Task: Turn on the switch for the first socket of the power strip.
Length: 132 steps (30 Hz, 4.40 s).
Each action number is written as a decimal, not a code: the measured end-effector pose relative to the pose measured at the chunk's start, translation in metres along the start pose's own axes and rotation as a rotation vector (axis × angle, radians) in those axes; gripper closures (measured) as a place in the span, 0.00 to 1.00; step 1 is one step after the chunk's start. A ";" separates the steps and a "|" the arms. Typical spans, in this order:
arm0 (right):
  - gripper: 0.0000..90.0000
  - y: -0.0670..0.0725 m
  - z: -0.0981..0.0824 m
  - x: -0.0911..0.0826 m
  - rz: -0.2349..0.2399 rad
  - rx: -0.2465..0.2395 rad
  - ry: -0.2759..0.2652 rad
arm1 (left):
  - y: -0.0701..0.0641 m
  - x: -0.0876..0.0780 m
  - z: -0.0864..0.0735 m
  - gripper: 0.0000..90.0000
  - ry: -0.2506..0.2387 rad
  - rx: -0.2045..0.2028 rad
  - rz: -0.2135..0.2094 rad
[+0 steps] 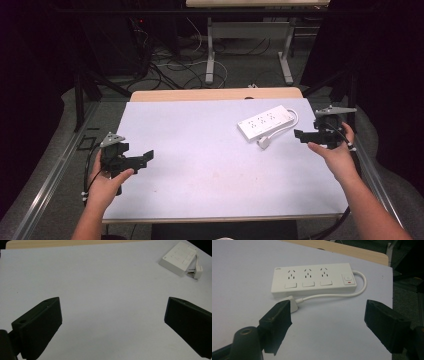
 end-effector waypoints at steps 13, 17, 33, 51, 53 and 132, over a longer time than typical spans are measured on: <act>0.24 0.011 0.026 0.017 -0.014 -0.043 0.019 | -0.001 0.002 -0.002 0.01 0.005 -0.002 -0.008; 0.24 0.012 0.031 0.023 -0.014 -0.056 0.038 | -0.001 0.003 -0.002 0.01 0.001 -0.007 -0.004; 0.34 0.012 0.053 0.045 -0.045 -0.052 0.068 | -0.001 0.004 -0.003 0.01 -0.002 -0.006 -0.002; 0.37 0.001 0.062 0.078 -0.050 0.022 0.113 | 0.000 0.007 -0.006 0.01 0.012 -0.010 -0.005; 0.37 -0.001 0.061 0.082 -0.050 0.025 0.117 | 0.000 0.007 -0.006 0.01 0.007 -0.010 -0.002; 1.00 -0.018 0.030 0.158 -0.097 0.193 0.256 | 0.009 0.009 -0.013 0.02 0.026 -0.029 0.013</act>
Point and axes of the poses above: each handheld gripper's, and its own axes: x roughly forward along the jaws, z roughly out of its top, y roughly to its left, the point moved 9 cm from there along x, roughly forward along the jaws, and after that the axes turned 10 degrees about x, right-handed, at the moved point
